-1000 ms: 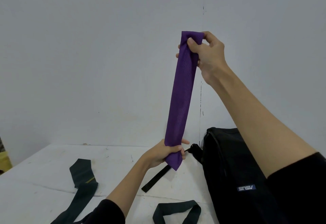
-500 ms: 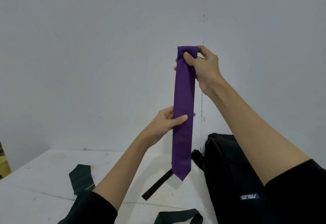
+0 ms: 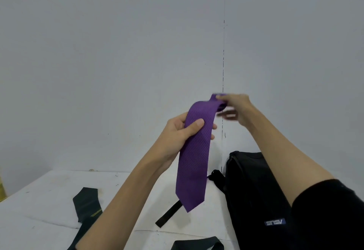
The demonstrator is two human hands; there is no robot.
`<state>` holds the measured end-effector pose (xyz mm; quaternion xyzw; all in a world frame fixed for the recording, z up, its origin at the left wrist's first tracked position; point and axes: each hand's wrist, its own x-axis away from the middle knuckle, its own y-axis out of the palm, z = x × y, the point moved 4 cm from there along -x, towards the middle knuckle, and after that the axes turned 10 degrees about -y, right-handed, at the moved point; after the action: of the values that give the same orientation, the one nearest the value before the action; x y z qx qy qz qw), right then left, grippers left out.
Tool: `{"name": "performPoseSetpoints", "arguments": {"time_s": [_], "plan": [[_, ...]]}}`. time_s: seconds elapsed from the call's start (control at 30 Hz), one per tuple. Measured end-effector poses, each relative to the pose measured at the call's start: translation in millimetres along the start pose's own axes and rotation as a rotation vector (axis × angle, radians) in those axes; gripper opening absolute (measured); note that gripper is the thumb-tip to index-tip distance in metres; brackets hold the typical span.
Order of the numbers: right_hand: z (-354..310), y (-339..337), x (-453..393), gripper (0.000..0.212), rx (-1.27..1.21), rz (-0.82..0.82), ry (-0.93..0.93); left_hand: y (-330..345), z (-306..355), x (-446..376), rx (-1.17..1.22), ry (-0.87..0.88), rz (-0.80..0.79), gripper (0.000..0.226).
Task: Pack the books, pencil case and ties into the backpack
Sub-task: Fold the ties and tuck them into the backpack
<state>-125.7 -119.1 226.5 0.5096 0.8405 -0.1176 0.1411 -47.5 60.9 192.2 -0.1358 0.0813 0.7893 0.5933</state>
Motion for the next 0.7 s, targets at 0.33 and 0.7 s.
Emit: {"name": "performPoseSetpoints", "arguments": {"time_s": [0.33, 0.7], "plan": [[28, 31, 45, 0.046, -0.095, -0.665, -0.278, -17, 3, -22, 0.000, -0.050, 0.178, 0.017], [15, 28, 41, 0.038, -0.089, -0.085, -0.527, 2, -34, -18, 0.201, -0.235, -0.036, 0.028]]}}
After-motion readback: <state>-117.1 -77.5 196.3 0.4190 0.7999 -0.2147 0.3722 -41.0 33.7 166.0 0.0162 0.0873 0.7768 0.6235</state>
